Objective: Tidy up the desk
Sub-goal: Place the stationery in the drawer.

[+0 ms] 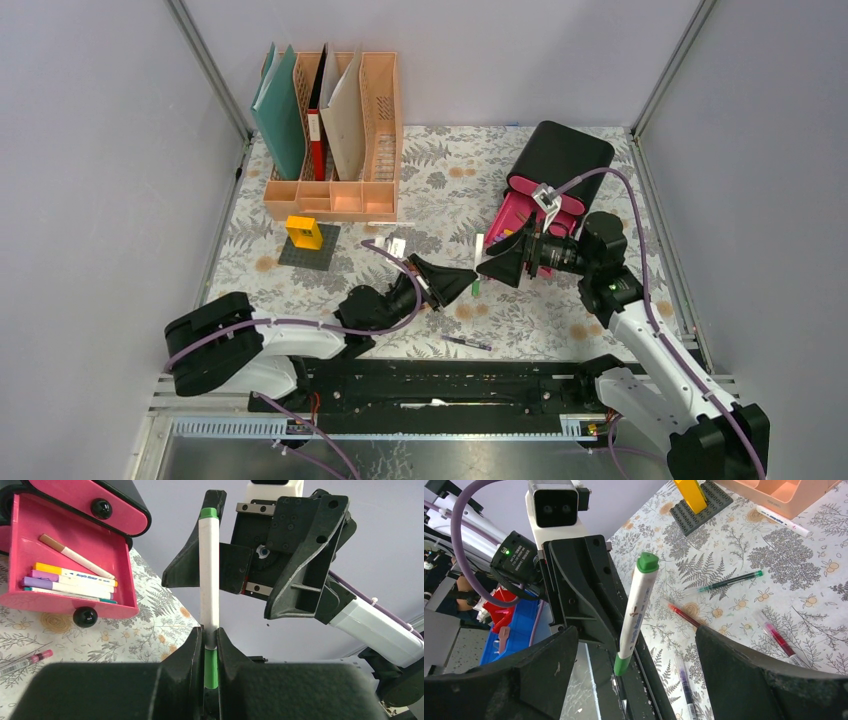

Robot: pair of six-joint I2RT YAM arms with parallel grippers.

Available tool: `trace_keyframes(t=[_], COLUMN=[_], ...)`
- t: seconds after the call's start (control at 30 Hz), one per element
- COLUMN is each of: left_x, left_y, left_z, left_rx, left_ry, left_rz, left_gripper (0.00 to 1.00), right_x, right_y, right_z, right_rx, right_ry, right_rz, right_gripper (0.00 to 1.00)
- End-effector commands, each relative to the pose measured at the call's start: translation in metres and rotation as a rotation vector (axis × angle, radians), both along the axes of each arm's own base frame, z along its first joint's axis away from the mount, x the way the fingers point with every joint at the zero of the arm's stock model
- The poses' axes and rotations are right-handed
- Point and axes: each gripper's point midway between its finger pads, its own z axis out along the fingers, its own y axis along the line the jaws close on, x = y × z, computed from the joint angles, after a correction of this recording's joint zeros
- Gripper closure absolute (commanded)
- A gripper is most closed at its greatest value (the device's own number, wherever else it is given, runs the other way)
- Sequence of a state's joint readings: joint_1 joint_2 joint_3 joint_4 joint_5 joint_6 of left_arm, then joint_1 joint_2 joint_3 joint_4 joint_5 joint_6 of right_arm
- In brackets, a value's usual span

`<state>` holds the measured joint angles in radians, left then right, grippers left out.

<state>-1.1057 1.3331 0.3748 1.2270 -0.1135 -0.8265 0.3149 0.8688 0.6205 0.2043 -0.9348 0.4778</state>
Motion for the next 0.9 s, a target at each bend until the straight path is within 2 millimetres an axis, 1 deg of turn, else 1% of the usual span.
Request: trace_keyframes(t=[0.0,0.07,0.23,0.43,0.57,0.6,0.63,0.7,0.8,0.87], left_x=[-0.002,-0.002,-0.004,-0.003,-0.002,-0.003,-0.003,-0.003,-0.002,0.001], left_y=[-0.006,-0.008,-0.013,-0.016,-0.017,-0.017,-0.017,-0.017,-0.014,-0.008], left_z=[0.034,0.033,0.031,0.026,0.025,0.025,0.024,0.021,0.016,0.011], left_rx=[-0.099,-0.1,-0.092,-0.08,-0.076,-0.076,-0.072,-0.055,-0.015,0.019], left_ry=[-0.062,-0.062,-0.062,-0.059,-0.059,-0.059,-0.058,-0.055,-0.059,-0.063], left_rz=[0.003,0.0,-0.01,-0.01,-0.01,-0.011,-0.012,-0.013,0.003,0.032], left_gripper=[1.0,1.0,1.0,1.0,1.0,0.98,0.88,0.64,0.38,0.27], right_x=[0.003,0.001,0.001,-0.003,-0.005,-0.006,-0.006,-0.006,-0.005,-0.002], right_y=[0.001,0.002,0.004,0.006,0.007,0.007,0.007,0.007,0.005,0.002], right_z=[0.008,0.007,0.006,0.006,0.007,0.006,0.007,0.009,0.011,0.01], right_rx=[0.039,0.045,0.046,0.05,0.05,0.05,0.05,0.049,0.031,0.0], right_ry=[-0.037,-0.031,-0.015,-0.012,-0.015,-0.013,-0.016,-0.032,-0.077,-0.119], right_rz=[0.001,0.015,0.031,0.063,0.088,0.095,0.098,0.1,0.087,0.063], right_gripper=[0.09,0.2,0.41,0.62,0.85,0.93,0.99,1.0,1.0,1.0])
